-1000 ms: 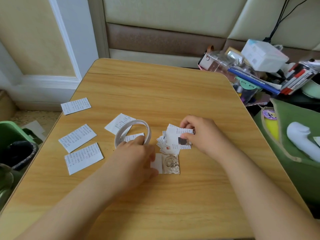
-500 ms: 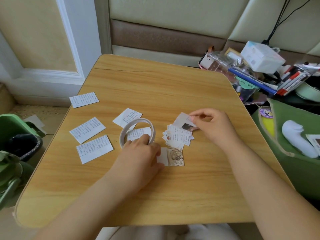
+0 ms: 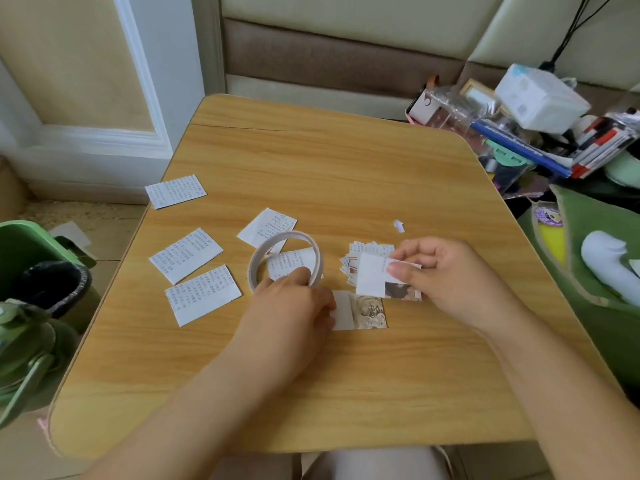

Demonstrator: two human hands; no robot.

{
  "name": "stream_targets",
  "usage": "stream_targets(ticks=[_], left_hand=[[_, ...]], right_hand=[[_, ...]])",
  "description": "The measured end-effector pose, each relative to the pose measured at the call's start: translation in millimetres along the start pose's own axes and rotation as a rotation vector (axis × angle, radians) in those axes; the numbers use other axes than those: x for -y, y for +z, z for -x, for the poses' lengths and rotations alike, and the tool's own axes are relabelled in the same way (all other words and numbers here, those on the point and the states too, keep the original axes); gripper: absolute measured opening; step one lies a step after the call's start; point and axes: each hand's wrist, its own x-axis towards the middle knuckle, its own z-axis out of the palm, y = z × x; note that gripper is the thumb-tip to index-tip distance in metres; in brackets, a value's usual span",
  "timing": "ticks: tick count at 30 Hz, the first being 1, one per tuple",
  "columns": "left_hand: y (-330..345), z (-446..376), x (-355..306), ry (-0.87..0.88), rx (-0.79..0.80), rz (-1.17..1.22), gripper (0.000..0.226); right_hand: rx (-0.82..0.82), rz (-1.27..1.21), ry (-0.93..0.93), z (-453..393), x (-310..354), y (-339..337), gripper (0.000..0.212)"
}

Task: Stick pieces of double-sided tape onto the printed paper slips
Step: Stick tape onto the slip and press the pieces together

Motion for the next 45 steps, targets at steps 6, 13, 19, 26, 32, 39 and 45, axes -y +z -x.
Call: stream_targets(ticks=[6,13,19,26,32,39,45], left_hand=[[-1,2,3,0.0,-0.011,0.02,0.026],[10,4,10,0.075,-0.103,0.093,0.012],[11,6,14,0.021,-0.137,0.083,0.018],[6,13,12,0.003,-0.175,0.047,0.01],[13,7,5,-0.038,-0.131,0.013,0.022],[18,3,3,-0.068,-0.154,-0.047,0.023],[20,7,3,-0.086,-0.136,-0.057,0.027]], right_hand=[[0.12,0.077,-0.043,3,1,18,0.01],[0.017,0.218,-0.043,7,-6,37,0.016],[-0.009,0.31,-0.06,8,-7,41,0.016],[-0.028,0.361,-0.072,8,-5,44,0.018],[-0.078,0.366,-0.077,7,-7,47,0.015],[-0.073,0.376,-0.154,10,-8,50,0.012],[-0.027,0.396,-0.174,16,-6,45,0.009]])
